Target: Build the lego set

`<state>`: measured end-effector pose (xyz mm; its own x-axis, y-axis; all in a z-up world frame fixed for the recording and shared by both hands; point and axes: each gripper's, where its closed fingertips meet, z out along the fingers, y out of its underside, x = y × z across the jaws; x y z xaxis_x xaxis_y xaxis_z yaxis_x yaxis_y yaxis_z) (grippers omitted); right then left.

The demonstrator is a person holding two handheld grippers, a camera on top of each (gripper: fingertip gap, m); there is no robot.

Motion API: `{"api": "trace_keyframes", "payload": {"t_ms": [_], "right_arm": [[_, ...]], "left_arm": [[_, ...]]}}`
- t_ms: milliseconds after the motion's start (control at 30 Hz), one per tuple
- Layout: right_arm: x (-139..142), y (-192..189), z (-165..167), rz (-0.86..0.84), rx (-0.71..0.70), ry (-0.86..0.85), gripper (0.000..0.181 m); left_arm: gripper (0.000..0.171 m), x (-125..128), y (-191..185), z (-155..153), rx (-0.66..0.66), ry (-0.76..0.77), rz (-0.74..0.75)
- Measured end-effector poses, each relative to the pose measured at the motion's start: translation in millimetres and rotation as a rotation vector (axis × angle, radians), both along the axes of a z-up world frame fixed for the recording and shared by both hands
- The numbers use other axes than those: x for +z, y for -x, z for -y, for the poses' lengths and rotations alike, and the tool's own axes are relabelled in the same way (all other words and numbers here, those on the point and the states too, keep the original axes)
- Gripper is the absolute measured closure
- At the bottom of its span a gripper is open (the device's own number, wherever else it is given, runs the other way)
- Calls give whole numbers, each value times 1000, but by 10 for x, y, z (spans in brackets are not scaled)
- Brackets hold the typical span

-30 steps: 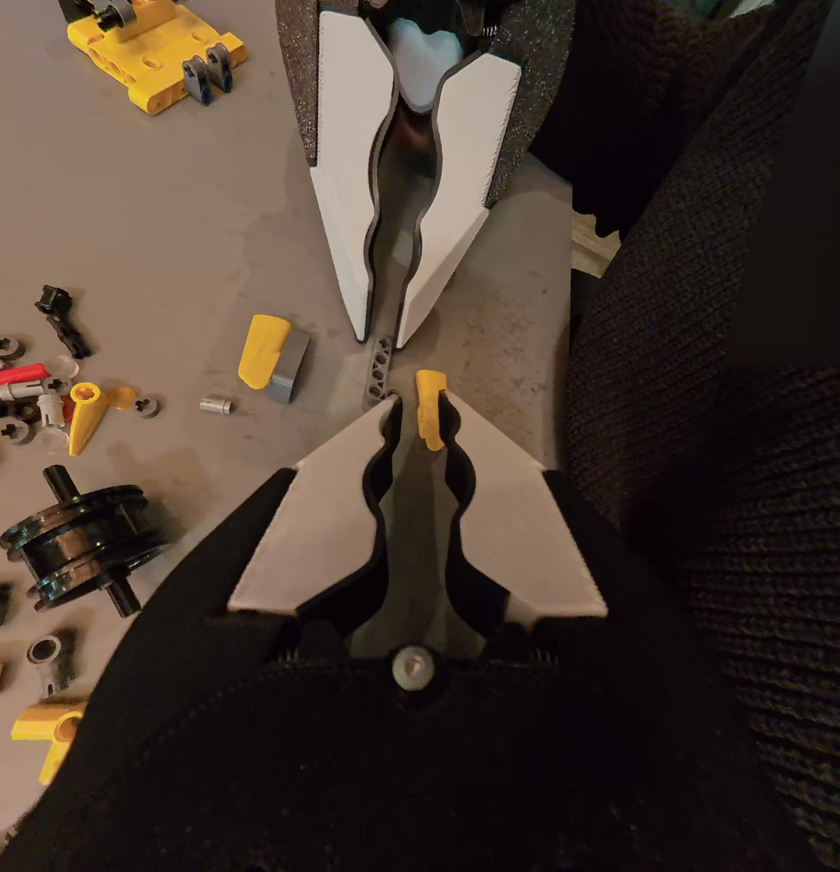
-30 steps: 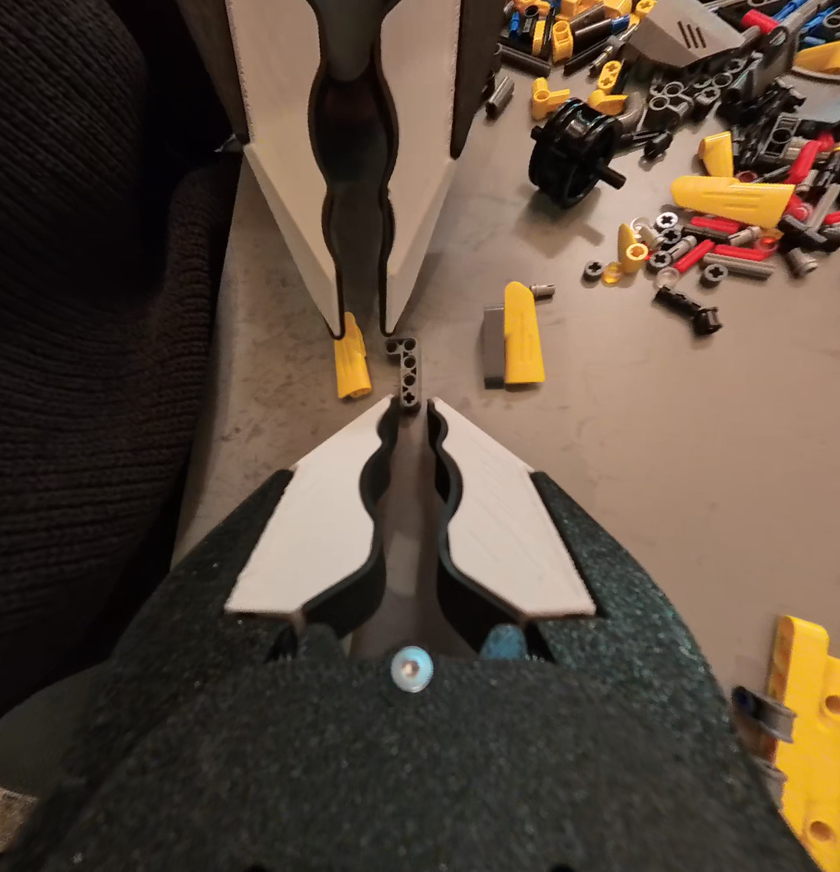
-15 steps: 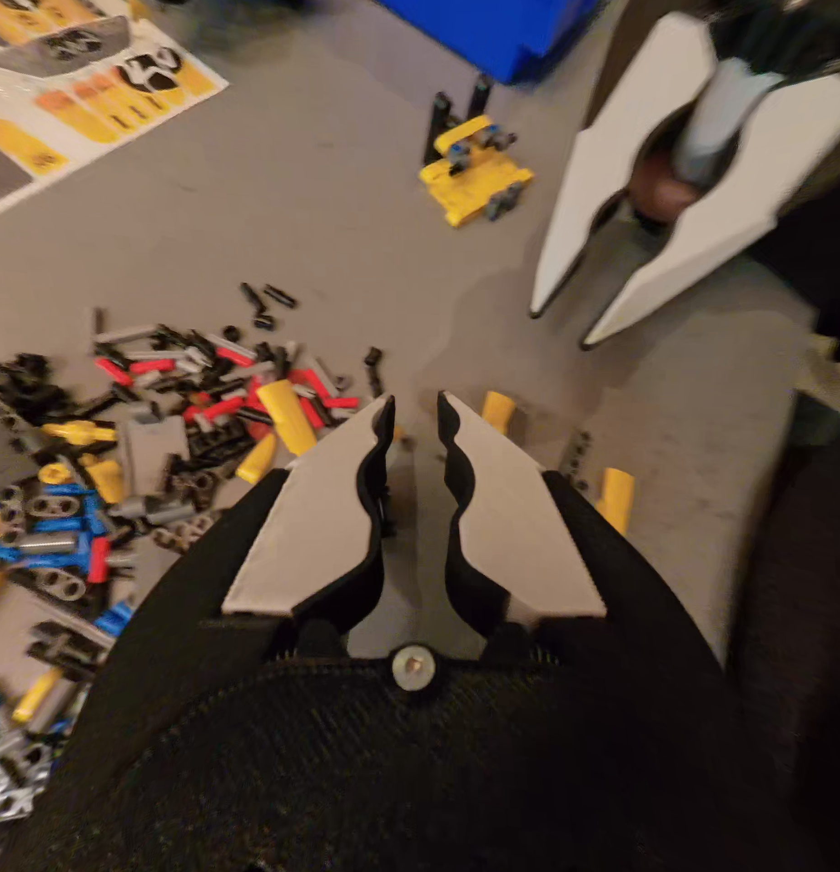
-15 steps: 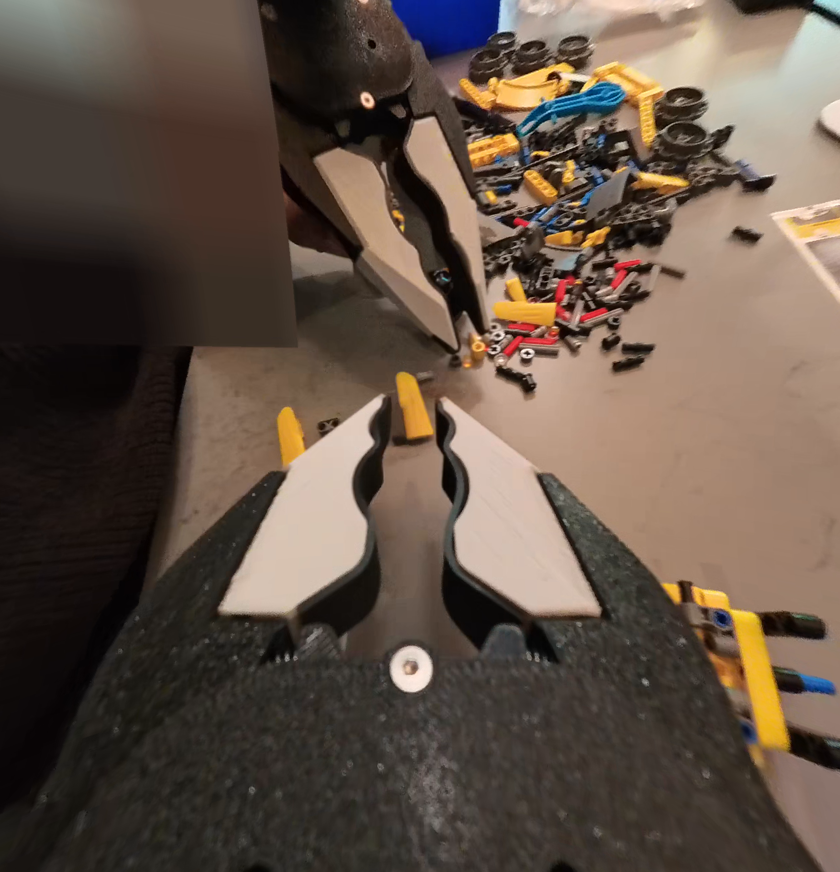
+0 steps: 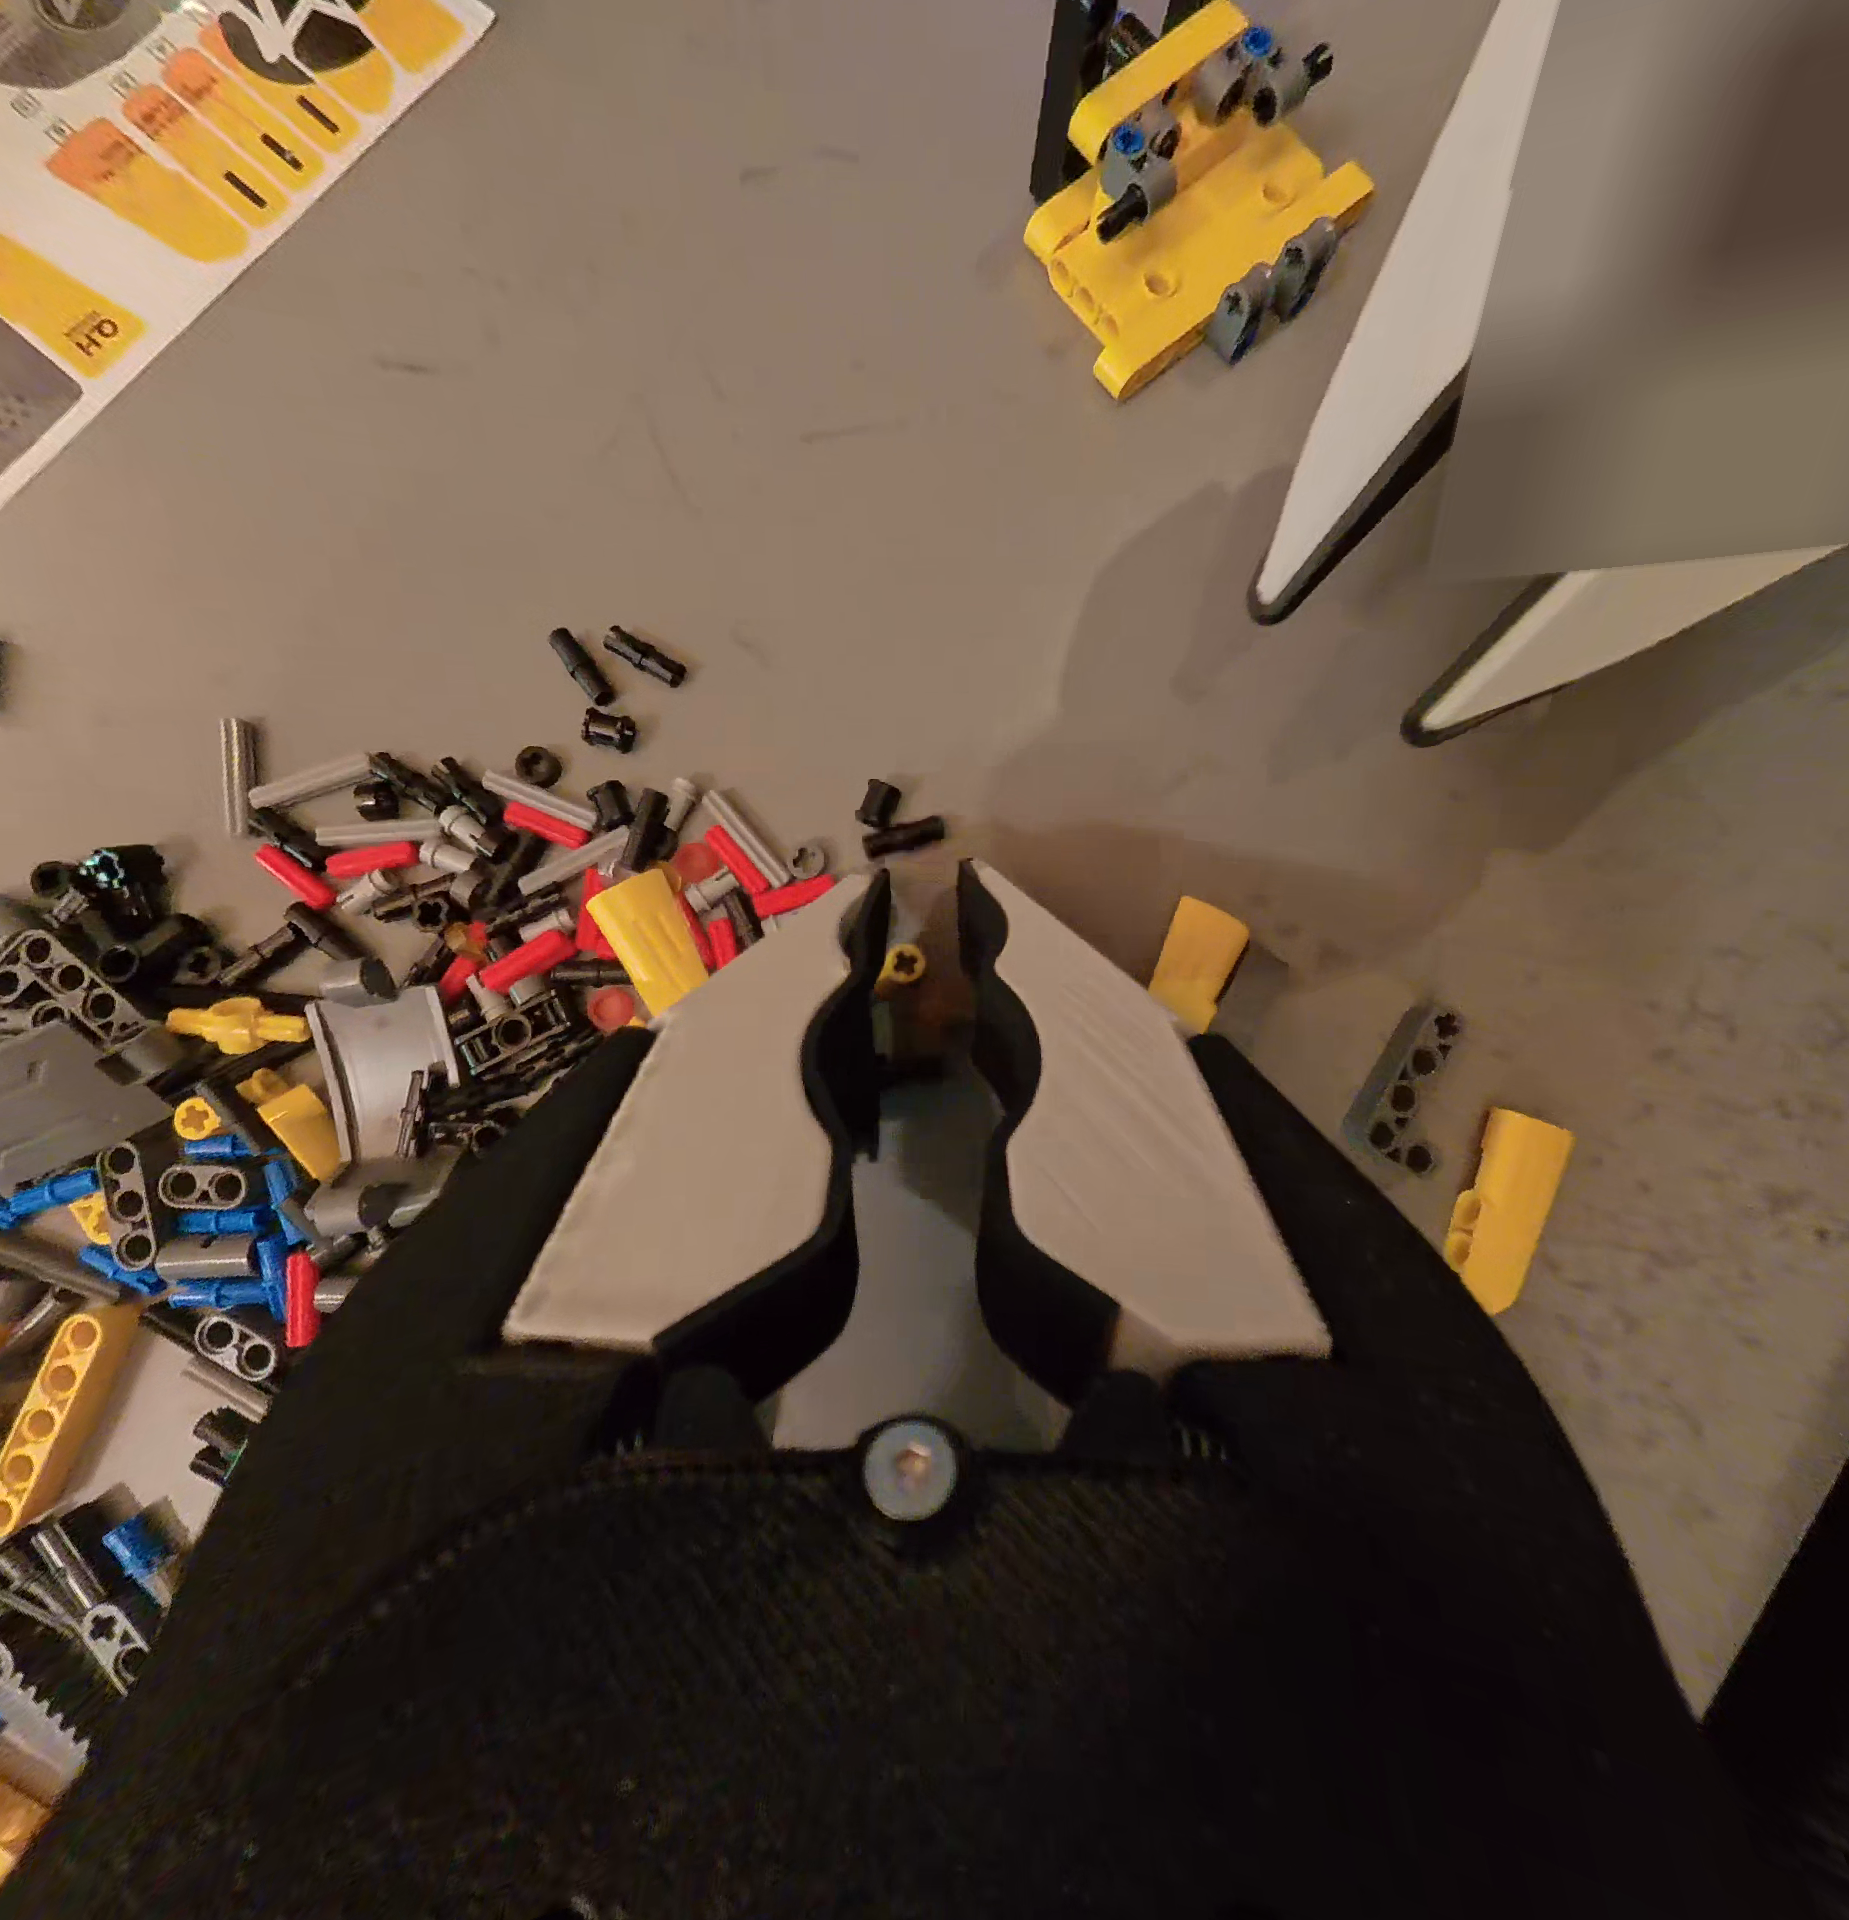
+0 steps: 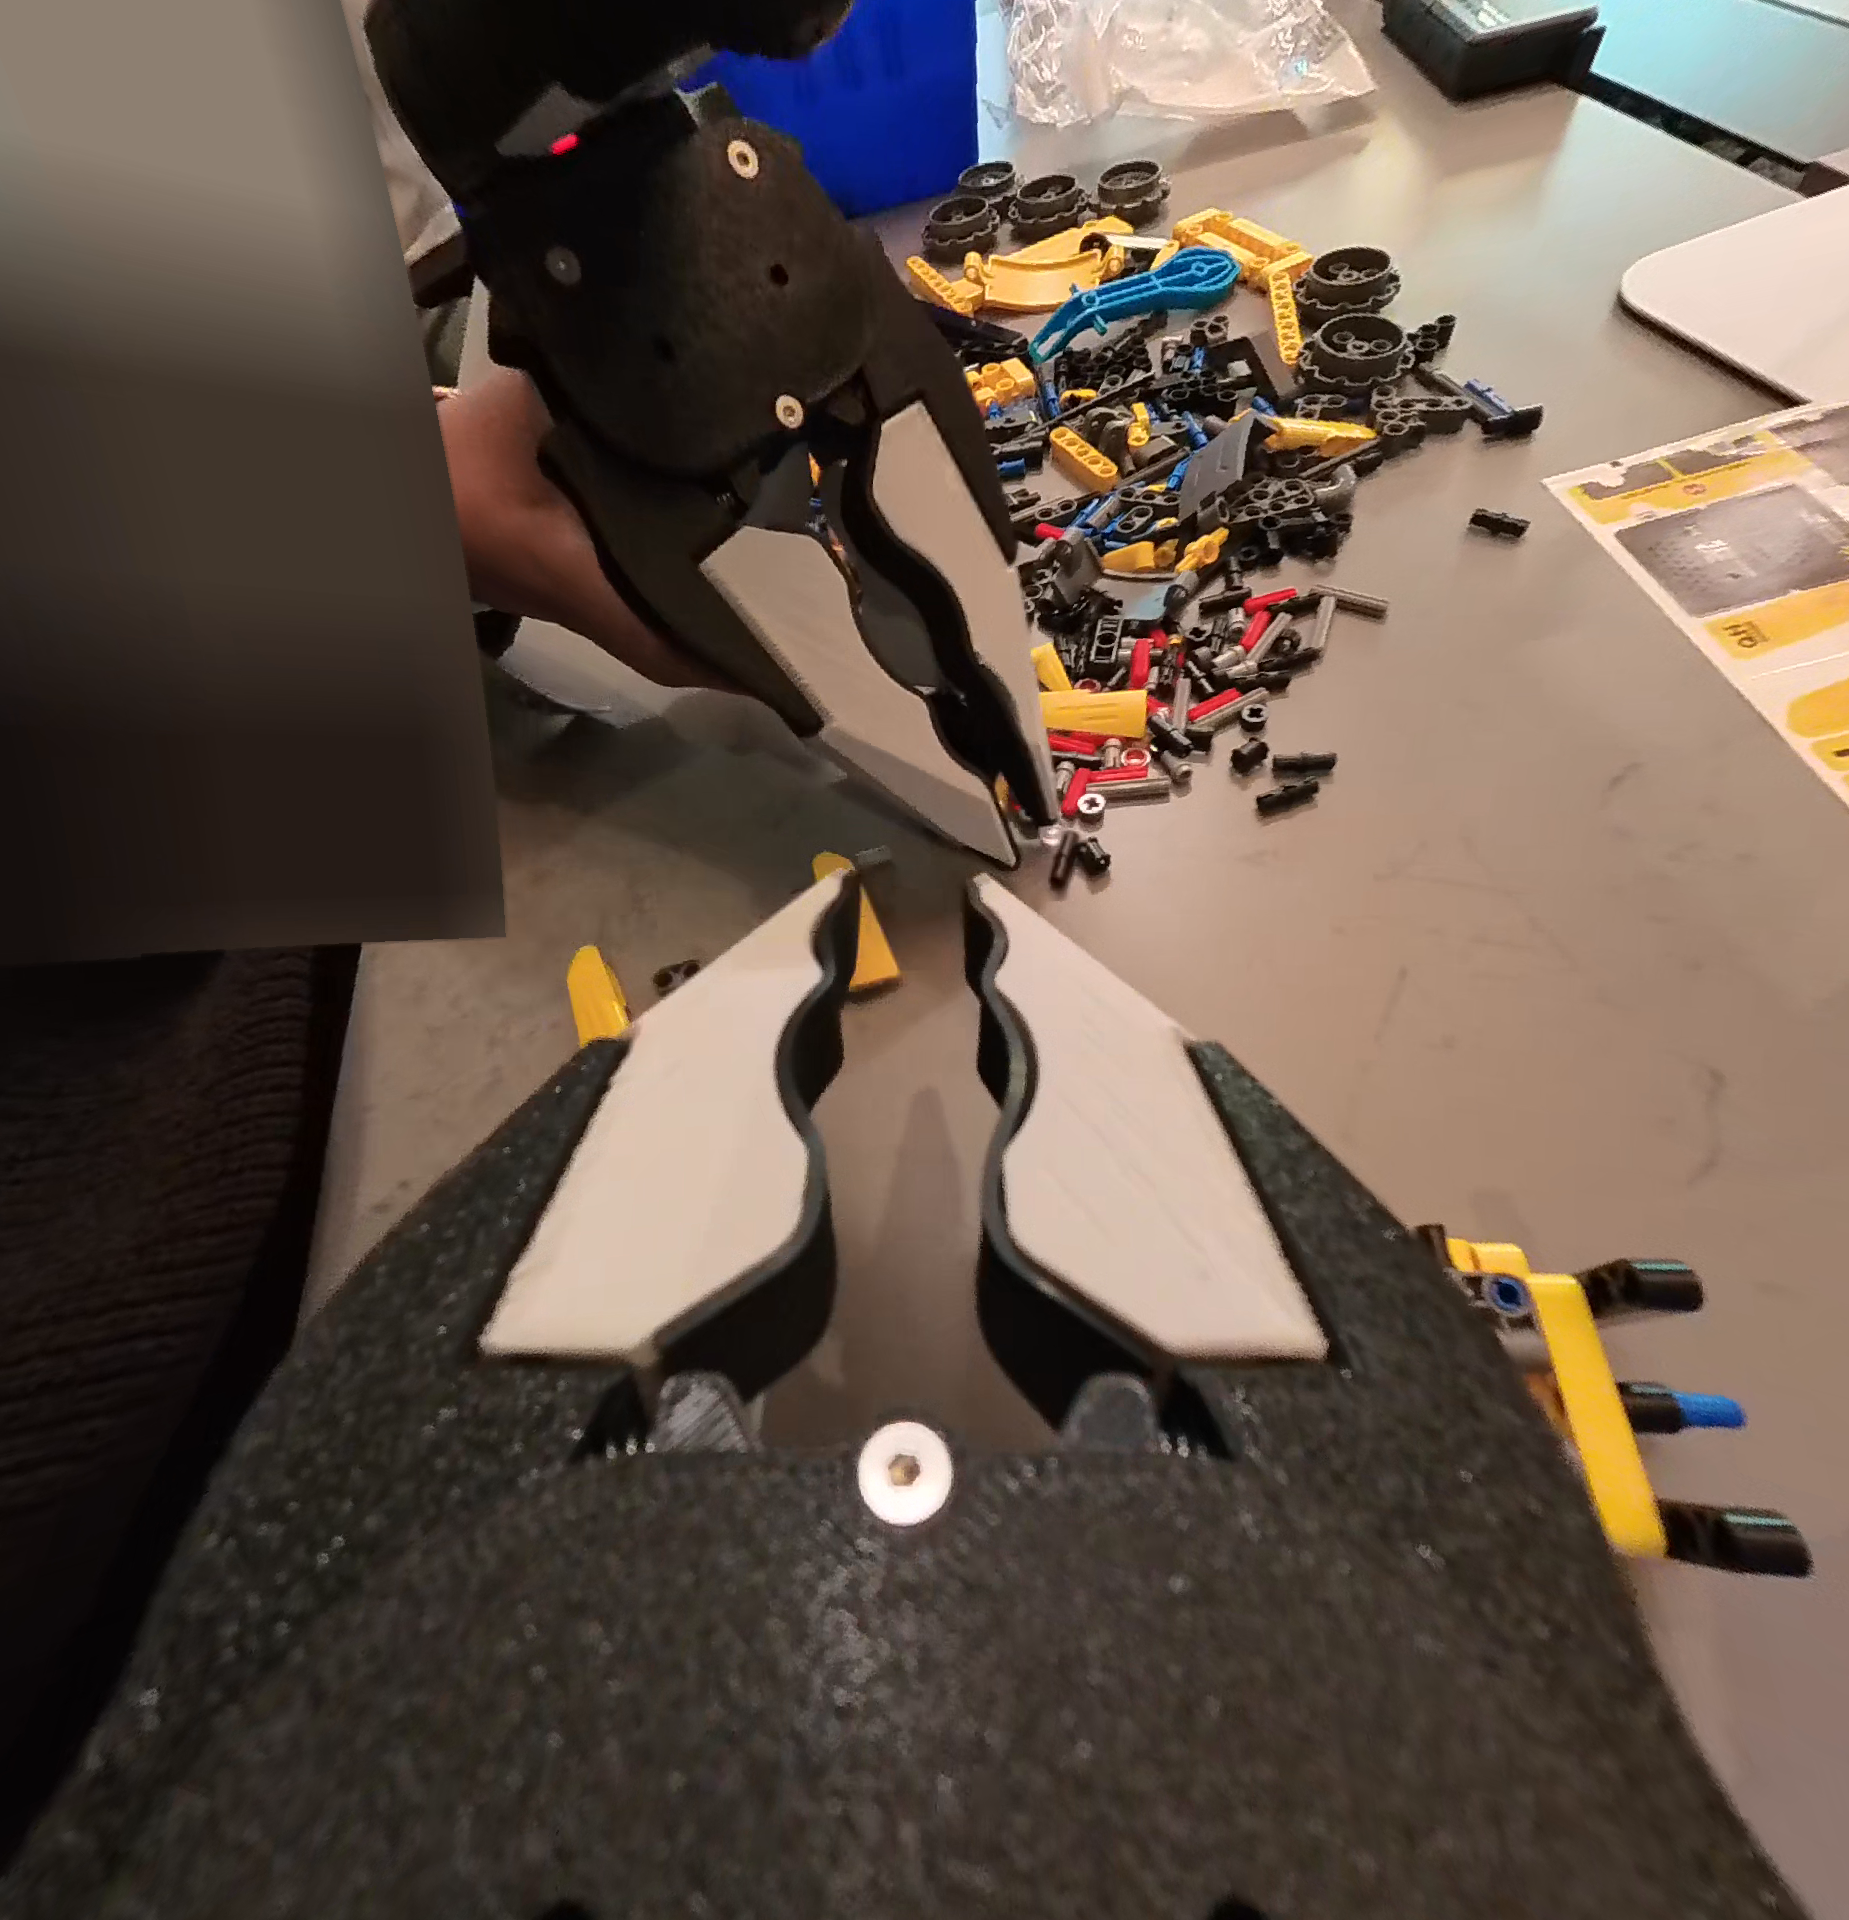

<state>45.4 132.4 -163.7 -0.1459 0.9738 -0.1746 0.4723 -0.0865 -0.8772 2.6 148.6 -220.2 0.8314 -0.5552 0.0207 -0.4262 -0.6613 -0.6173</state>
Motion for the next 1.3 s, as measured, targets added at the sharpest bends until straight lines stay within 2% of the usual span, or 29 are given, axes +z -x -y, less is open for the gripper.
{"api": "trace_keyframes", "payload": {"t_ms": [367, 600, 800, 933, 1133, 1200, 1300], "right_arm": [[-28, -3, -11, 15, -7, -15, 162], [-47, -6, -13, 26, -9, -23, 162], [-22, -16, -46, 16, -24, -26, 162], [-12, -17, -50, 12, -25, -21, 162], [14, -10, 2, 1, -5, -50, 162], [4, -10, 2, 6, -4, -54, 162], [-8, -8, 5, 9, -2, -46, 162]], "left_arm": [[154, -37, -9, -86, 1, 8, -84], [171, -23, -29, -74, -26, -6, -61], [171, -10, -80, -4, -73, -10, -64], [155, 33, -154, 3, -117, -32, -60], [152, -36, -163, 7, -126, -7, -93], [154, -39, -160, 12, -126, -2, -92], [166, -50, -139, 27, -130, 5, -107]]}}
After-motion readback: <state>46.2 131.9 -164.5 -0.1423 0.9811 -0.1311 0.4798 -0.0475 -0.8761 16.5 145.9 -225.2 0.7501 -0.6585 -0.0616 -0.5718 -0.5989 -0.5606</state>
